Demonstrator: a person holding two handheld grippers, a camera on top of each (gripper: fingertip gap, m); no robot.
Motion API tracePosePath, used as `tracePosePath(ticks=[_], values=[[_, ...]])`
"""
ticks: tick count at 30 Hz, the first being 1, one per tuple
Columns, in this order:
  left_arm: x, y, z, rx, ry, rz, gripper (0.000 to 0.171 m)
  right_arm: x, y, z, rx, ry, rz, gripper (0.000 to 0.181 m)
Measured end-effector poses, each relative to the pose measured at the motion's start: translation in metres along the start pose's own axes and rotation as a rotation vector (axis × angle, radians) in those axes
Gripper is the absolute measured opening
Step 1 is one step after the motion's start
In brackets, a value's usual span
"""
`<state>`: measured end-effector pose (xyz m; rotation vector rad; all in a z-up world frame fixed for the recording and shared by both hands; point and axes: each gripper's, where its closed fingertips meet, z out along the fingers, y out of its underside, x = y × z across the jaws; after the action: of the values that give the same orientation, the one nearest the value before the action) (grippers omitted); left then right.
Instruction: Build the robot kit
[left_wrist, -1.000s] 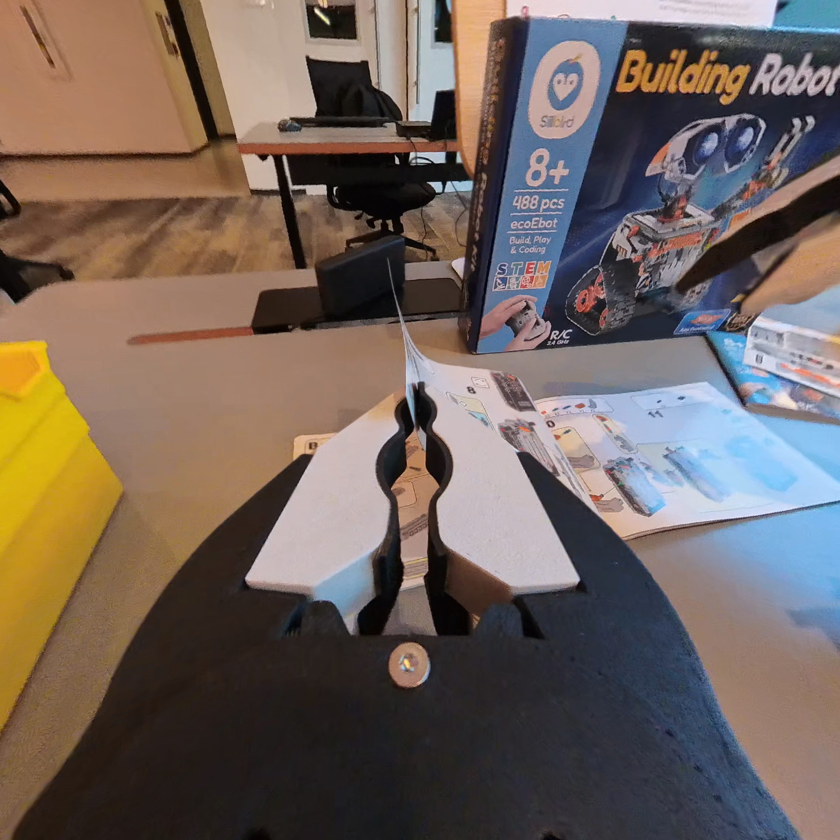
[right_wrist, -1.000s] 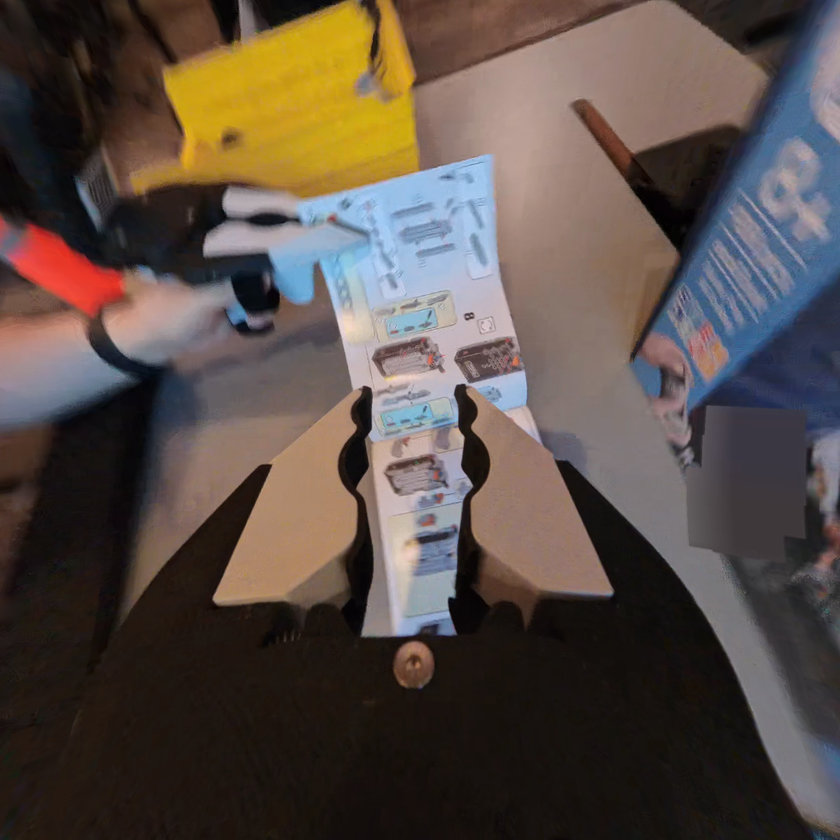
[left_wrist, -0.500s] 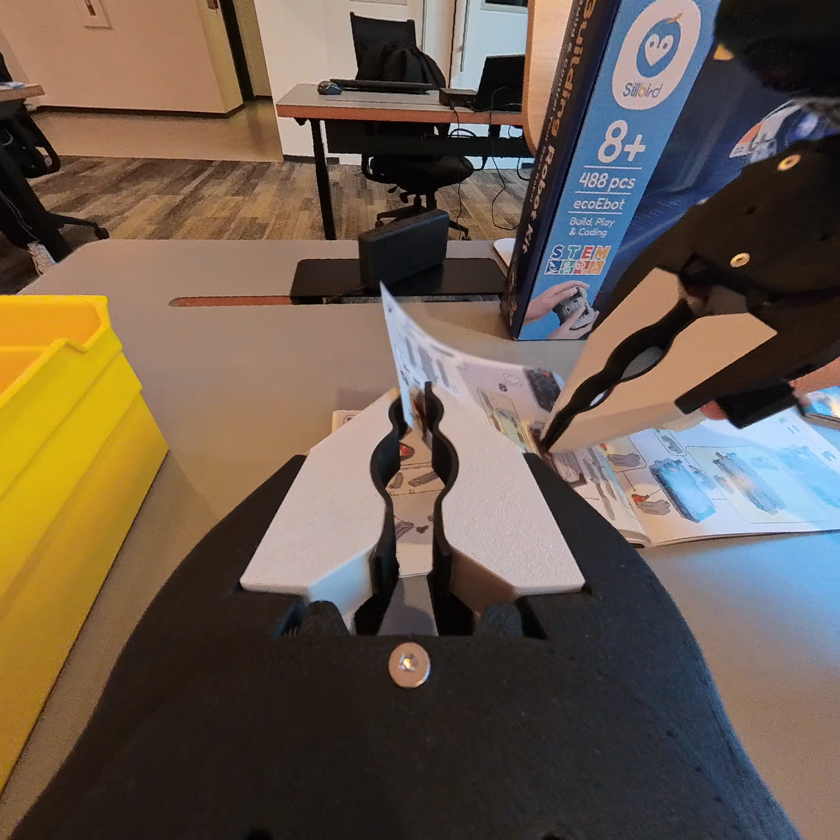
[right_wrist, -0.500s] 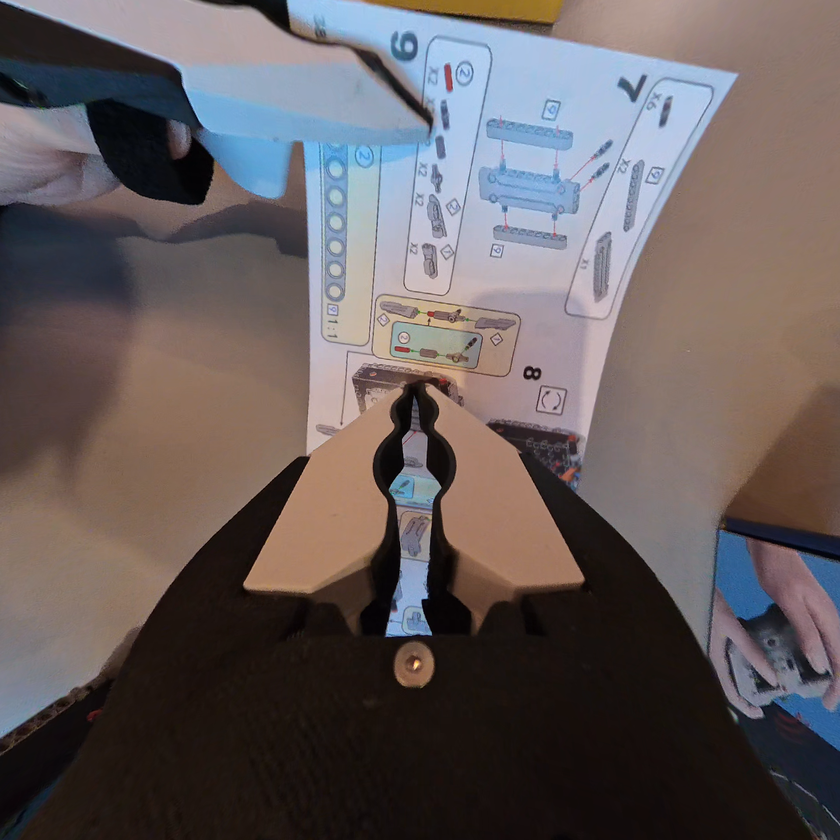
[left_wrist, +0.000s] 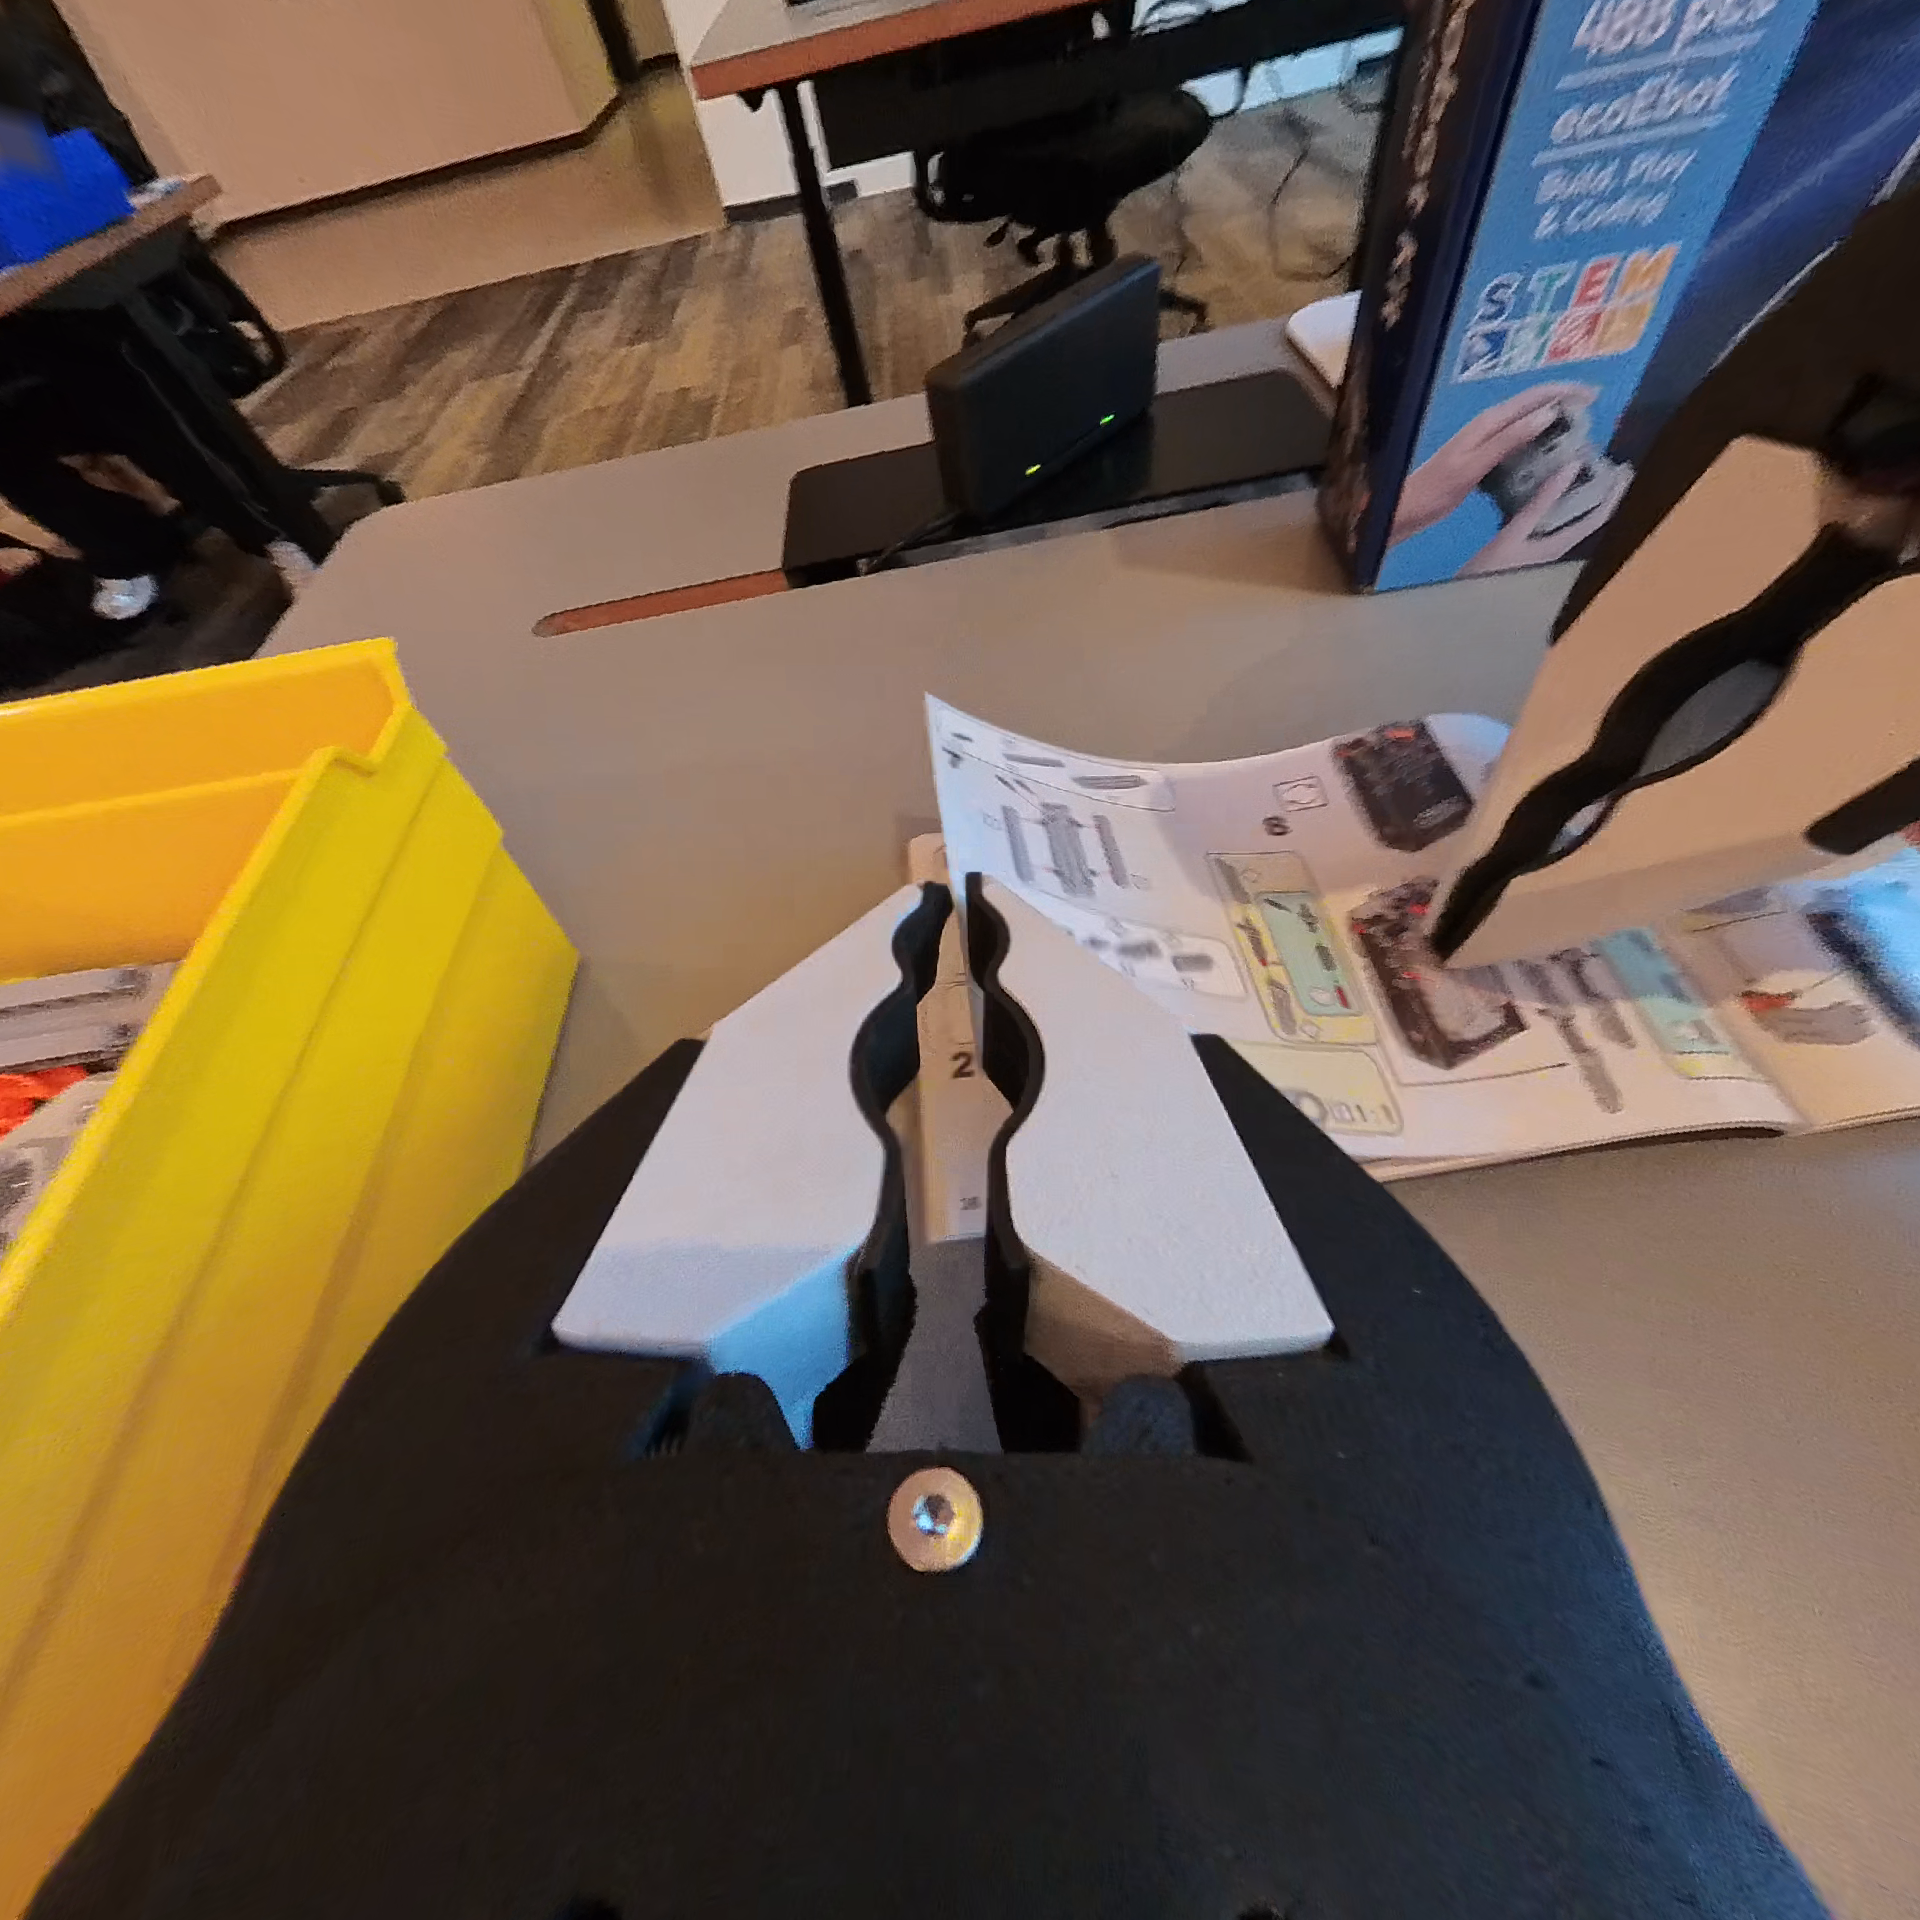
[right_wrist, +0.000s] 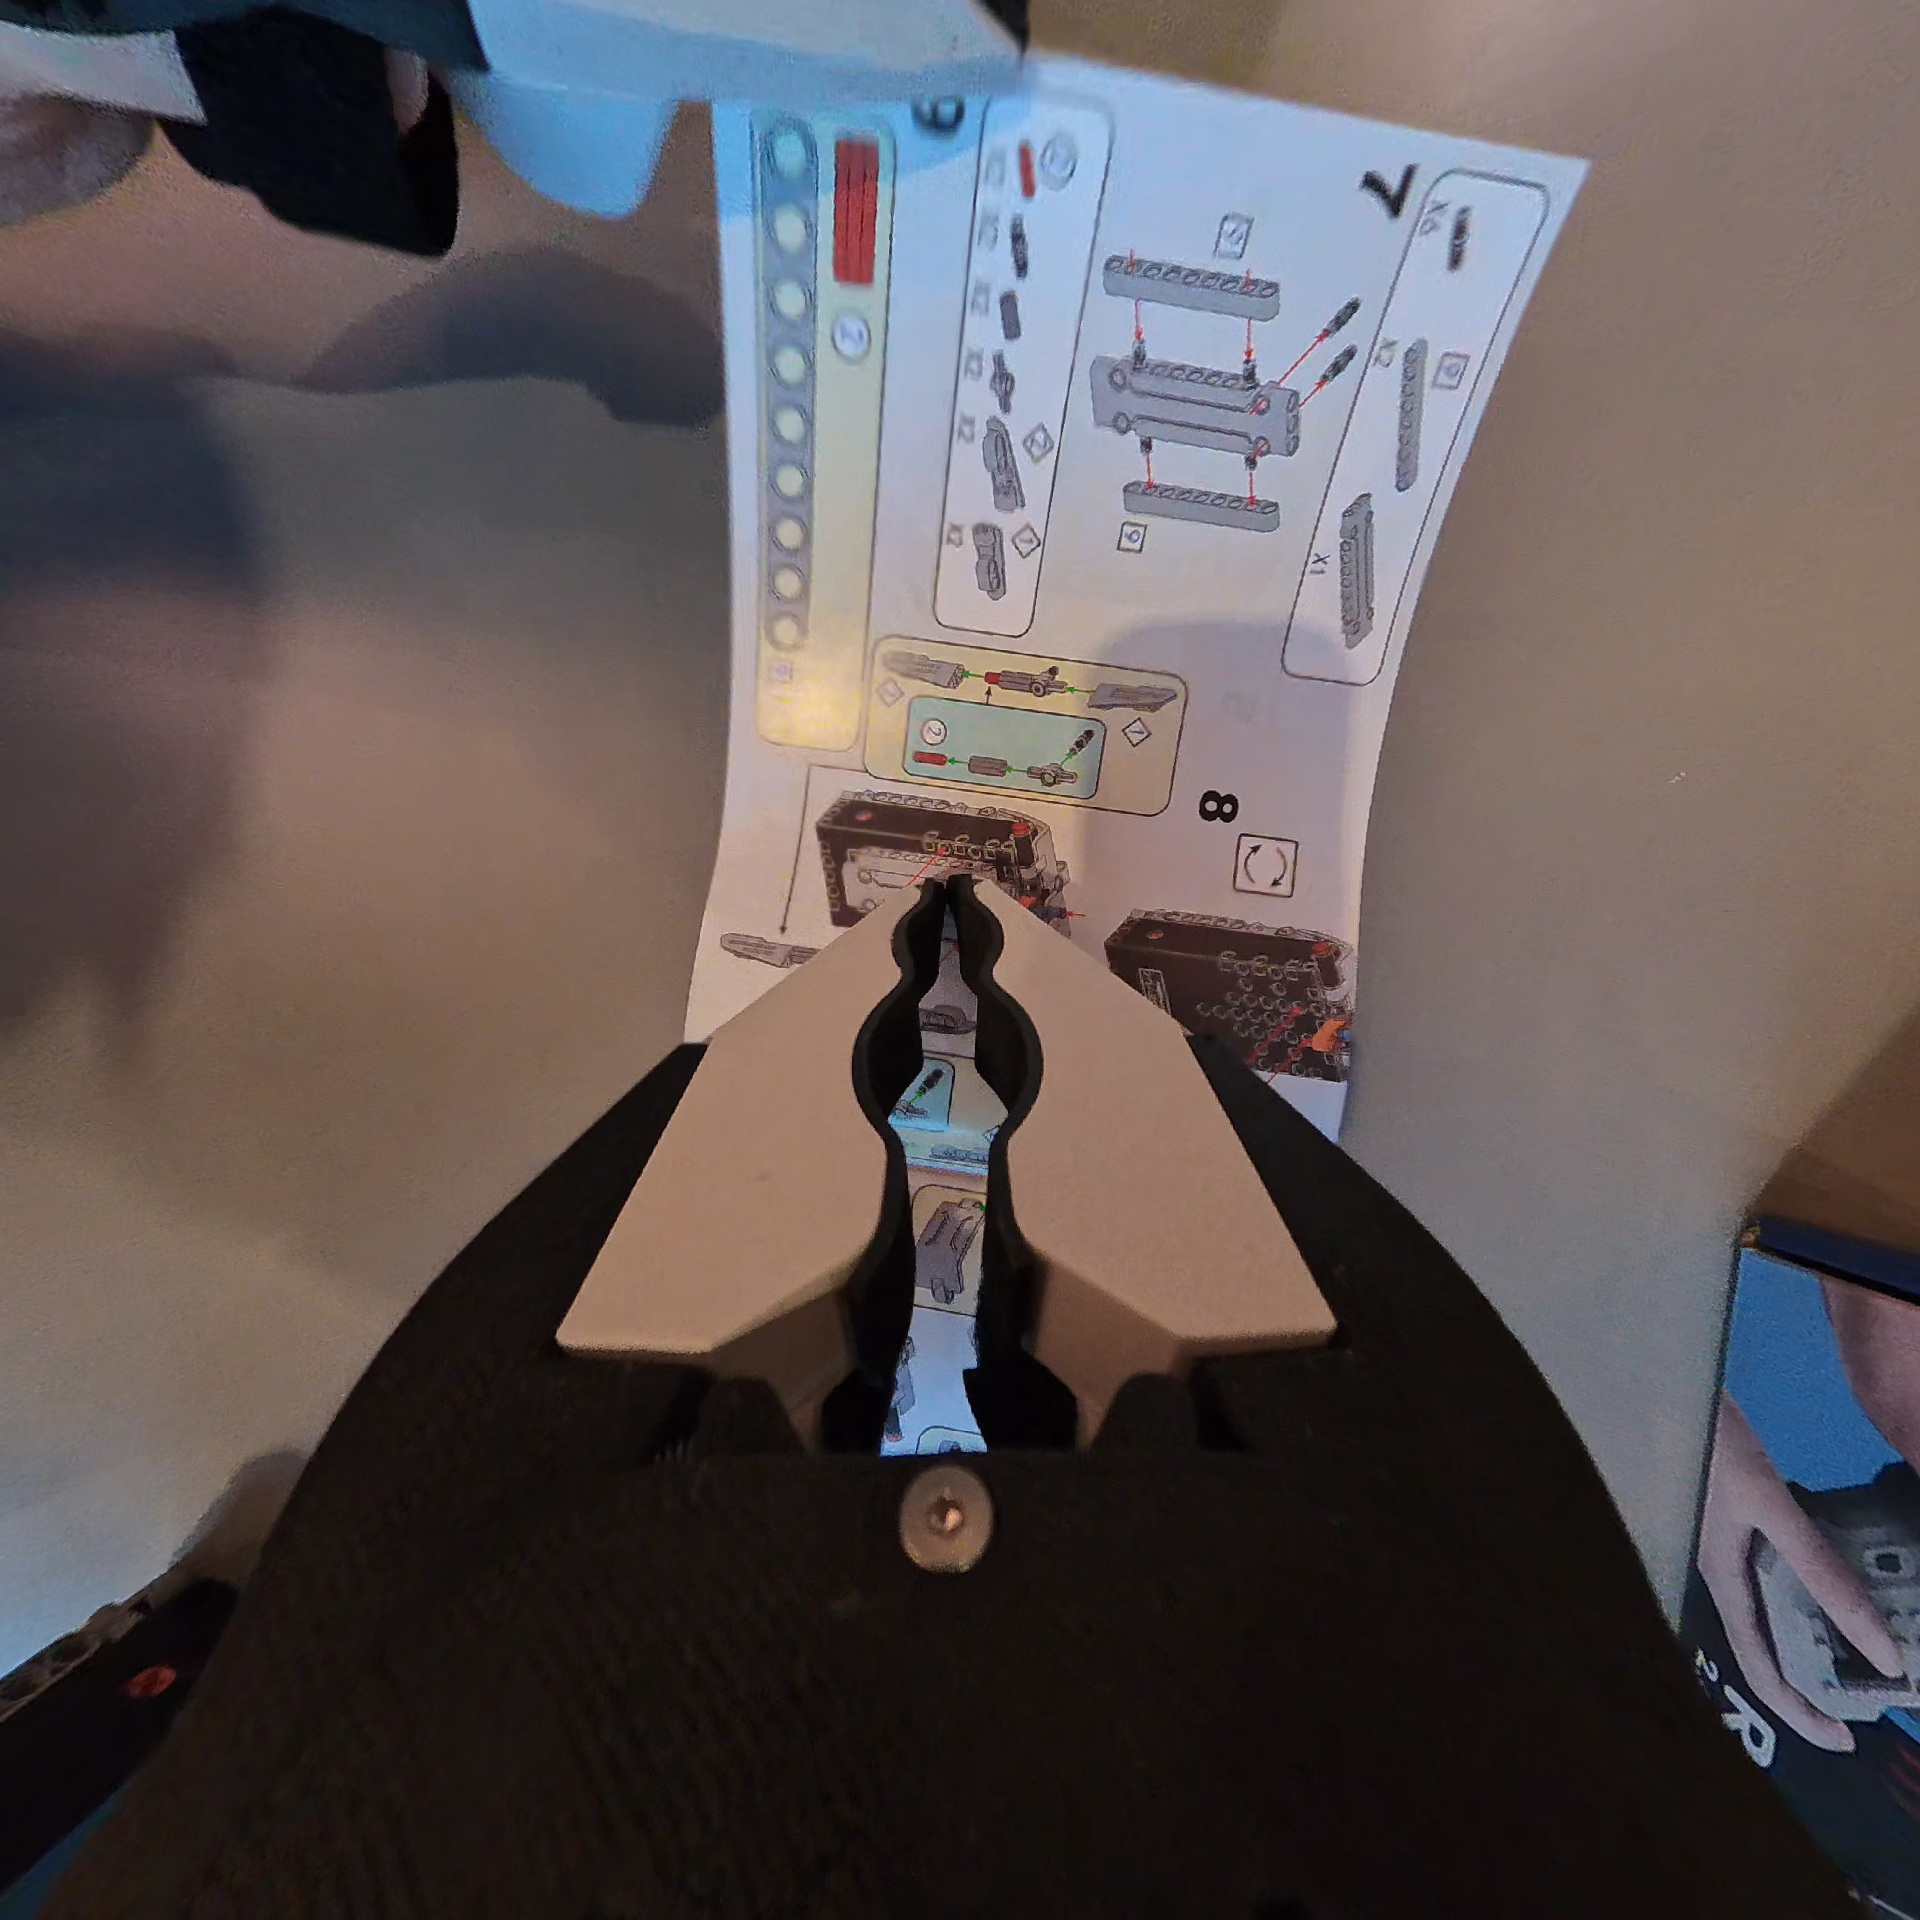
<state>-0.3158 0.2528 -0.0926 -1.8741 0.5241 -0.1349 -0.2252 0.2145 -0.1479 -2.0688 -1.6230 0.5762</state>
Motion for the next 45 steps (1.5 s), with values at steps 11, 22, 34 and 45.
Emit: tracePosePath(ticks=[11, 22, 34, 45], values=[[0.041, 0.024, 0.008, -0.131, 0.167, 0.131, 0.000, -0.007, -0.037, -0.065, 0.239, 0.132, -0.074, 0.000], [0.043, 0.026, 0.008, -0.152, 0.177, 0.177, 0.000, -0.123, 0.091, -0.272, 0.648, 0.659, 0.146, 0.051], [0.063, -0.027, -0.121, 0.123, 0.240, 0.039, 0.033, -0.160, 0.115, -0.160, 0.710, 0.310, 0.293, 0.072], [-0.005, -0.052, -0.175, 0.200, 0.286, 0.053, 0.022, -0.156, 0.087, -0.125, 0.675, 0.272, 0.220, 0.035]])
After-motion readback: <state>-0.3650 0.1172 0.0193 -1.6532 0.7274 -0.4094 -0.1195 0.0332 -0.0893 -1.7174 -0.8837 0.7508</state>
